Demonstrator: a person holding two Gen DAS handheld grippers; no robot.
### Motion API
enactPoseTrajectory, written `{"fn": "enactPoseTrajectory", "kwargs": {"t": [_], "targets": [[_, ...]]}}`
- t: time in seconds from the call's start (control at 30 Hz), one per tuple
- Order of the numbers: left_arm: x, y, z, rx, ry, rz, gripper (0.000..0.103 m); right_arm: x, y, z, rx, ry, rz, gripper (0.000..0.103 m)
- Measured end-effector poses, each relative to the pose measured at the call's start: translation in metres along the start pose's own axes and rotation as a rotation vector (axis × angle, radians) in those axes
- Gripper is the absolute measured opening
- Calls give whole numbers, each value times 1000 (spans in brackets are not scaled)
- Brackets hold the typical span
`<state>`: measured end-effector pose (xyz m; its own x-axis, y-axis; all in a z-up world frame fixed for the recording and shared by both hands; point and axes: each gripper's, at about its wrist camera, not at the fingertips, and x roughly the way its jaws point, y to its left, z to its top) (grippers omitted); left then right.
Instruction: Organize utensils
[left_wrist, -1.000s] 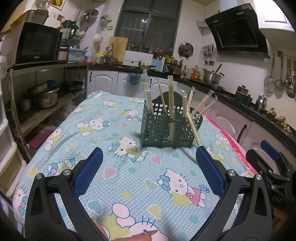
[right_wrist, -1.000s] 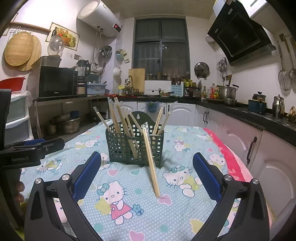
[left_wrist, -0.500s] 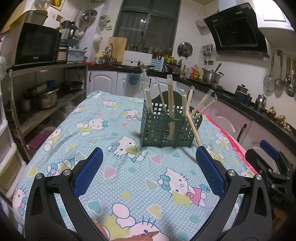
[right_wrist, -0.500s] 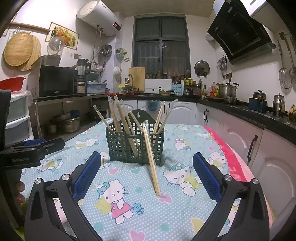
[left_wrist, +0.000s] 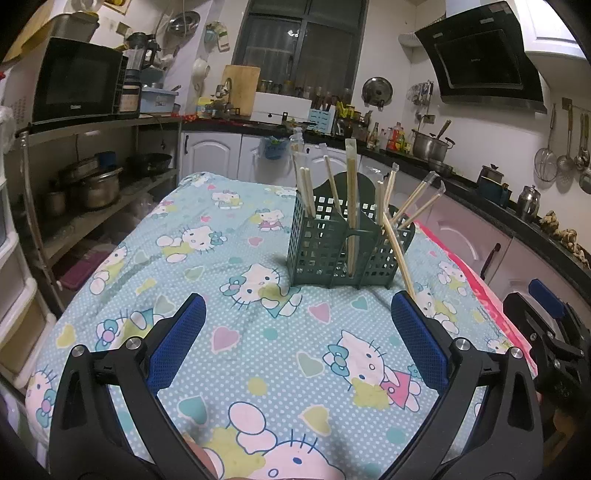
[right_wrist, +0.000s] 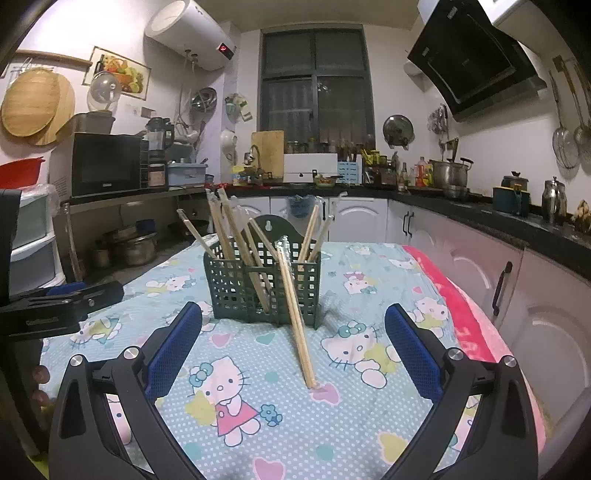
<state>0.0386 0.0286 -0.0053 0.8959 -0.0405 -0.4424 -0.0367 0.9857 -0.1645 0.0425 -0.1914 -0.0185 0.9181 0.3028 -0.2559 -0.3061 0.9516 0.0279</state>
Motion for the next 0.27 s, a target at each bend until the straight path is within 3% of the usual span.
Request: {"fn": "enactPoseTrajectory", "kwargs": {"t": [0.17, 0.27], "targets": [[11, 14, 3, -29, 42, 19, 92, 10, -16, 5, 46, 41, -36, 97], [26, 34, 11, -42, 79, 65, 92, 27, -40, 11, 101, 123, -101, 97]]}}
